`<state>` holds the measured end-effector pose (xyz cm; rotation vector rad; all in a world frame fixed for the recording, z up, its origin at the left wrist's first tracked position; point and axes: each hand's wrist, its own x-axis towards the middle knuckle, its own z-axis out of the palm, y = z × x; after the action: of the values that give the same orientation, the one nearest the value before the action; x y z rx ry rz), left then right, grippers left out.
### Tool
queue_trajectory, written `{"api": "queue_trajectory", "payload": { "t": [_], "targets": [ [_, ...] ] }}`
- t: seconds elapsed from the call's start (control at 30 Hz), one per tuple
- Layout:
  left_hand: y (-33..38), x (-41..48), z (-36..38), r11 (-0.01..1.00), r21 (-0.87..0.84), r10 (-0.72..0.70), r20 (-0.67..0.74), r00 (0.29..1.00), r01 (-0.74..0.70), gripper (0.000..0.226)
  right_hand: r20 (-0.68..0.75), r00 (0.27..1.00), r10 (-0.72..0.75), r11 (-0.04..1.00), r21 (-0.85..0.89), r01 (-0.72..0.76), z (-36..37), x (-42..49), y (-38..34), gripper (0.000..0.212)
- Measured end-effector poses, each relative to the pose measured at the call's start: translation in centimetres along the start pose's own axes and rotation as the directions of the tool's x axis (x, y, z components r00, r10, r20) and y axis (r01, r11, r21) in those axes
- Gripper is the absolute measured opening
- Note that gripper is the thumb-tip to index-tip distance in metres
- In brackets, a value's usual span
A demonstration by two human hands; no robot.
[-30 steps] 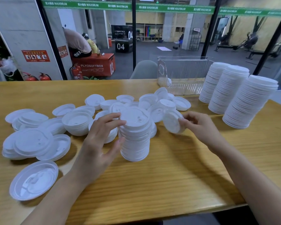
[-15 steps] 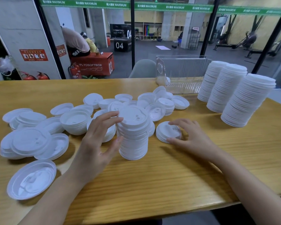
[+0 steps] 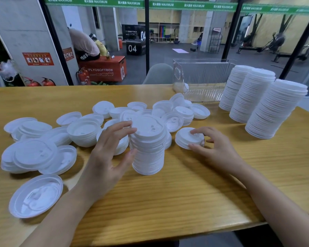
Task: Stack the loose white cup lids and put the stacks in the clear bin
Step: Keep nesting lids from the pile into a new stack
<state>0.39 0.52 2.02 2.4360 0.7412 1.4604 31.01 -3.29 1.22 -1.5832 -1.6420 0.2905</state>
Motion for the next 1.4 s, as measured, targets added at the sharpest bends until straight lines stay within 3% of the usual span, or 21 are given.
{"api": "queue_trajectory", "payload": {
  "t": [0.3,0.57,0.8,1.0,1.4],
  "targets": [
    [0.0,-0.1,0.0,1.0,0.001,0.004,0.003,1.0,-0.004,0.041,0.096,0.995,-0.024,0.999,0.042,0.02,0.6,-0.2,-0.7,0.031],
    [0.0,0.0,0.0,1.0,-0.008,-0.001,0.001,1.0,0.001,0.041,-0.048,0.998,0.038,0.98,0.198,-0.028,-0.1,0.0,-3.0,0.039],
    [0.1,0.1,0.0,1.0,-0.018,-0.005,-0.007,1.0,0.005,0.044,-0.084,0.991,-0.109,0.934,0.332,0.131,-0.3,1.7,-7.7,0.036],
    [0.2,0.0,-0.2,0.998,-0.03,-0.056,-0.017,0.998,0.055,0.054,0.068,0.965,-0.254,0.941,0.249,0.231,0.9,2.4,-10.1,0.044],
    [0.3,0.1,-0.2,1.0,-0.021,-0.01,-0.006,1.0,0.01,0.045,0.122,0.941,-0.316,0.94,0.174,0.293,1.6,2.2,-9.8,0.041]
  ]
}}
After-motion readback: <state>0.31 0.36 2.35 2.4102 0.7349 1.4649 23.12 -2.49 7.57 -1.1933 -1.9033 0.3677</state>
